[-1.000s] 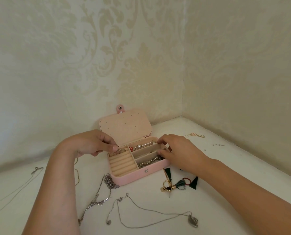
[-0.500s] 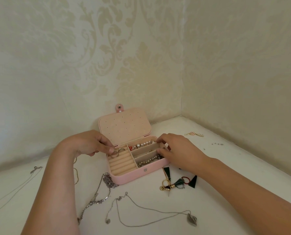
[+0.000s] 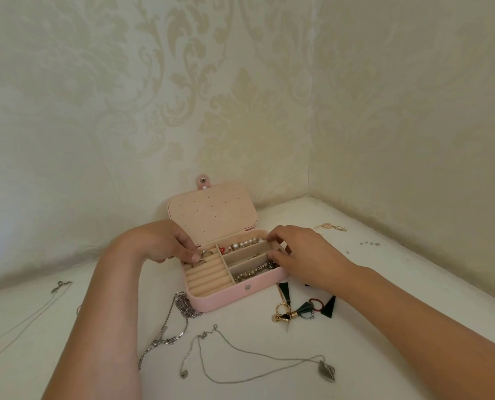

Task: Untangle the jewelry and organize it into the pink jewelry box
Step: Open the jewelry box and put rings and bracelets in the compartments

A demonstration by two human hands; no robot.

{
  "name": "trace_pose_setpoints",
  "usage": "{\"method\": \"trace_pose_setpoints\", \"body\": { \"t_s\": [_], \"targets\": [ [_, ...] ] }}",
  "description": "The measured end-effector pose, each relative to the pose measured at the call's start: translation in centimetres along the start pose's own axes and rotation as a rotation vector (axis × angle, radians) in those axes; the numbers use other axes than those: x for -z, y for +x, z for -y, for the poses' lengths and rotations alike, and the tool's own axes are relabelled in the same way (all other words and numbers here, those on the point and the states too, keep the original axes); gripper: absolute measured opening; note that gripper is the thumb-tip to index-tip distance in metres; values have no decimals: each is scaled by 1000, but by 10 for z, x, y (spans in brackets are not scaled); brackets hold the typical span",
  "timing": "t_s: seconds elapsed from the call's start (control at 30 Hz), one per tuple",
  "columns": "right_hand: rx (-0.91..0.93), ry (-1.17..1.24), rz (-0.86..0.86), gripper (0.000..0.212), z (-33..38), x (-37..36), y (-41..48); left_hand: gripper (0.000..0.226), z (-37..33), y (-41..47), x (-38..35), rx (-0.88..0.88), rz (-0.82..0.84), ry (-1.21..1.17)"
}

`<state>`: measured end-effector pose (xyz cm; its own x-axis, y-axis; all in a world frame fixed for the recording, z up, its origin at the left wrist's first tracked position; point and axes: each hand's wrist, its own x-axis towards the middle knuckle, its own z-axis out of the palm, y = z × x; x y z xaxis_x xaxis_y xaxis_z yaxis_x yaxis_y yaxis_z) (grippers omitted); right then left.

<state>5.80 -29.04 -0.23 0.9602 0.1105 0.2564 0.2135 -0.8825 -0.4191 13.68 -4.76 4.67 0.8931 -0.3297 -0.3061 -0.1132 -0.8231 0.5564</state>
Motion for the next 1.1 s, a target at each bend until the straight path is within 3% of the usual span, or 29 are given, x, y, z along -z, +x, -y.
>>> {"method": "trace_pose_setpoints", "body": {
  "t_s": [0.17, 0.3, 0.43, 0.6, 0.77, 1.1],
  "targets": [
    [-41, 43, -8, 37, -10, 17, 2, 13, -1, 2, -1, 13, -1, -14],
    [-151, 144, -76, 23, -27, 45, 2, 14, -2, 1, -1, -55, 21, 9],
    [-212, 86, 168, 14, -38, 67, -4, 11, -8, 5, -6, -155, -107, -13],
    [-249, -65, 466, 22, -38, 75, -11, 18, -33, 5, -22, -314, -168, -65],
    [-286, -24, 505, 20, -37, 81, -12, 24, -59, 6, -58, -445, -84, 12],
    [-265, -78, 509, 15, -40, 70, -11, 24, -63, 7, -72, -453, -92, 73]
  ]
}}
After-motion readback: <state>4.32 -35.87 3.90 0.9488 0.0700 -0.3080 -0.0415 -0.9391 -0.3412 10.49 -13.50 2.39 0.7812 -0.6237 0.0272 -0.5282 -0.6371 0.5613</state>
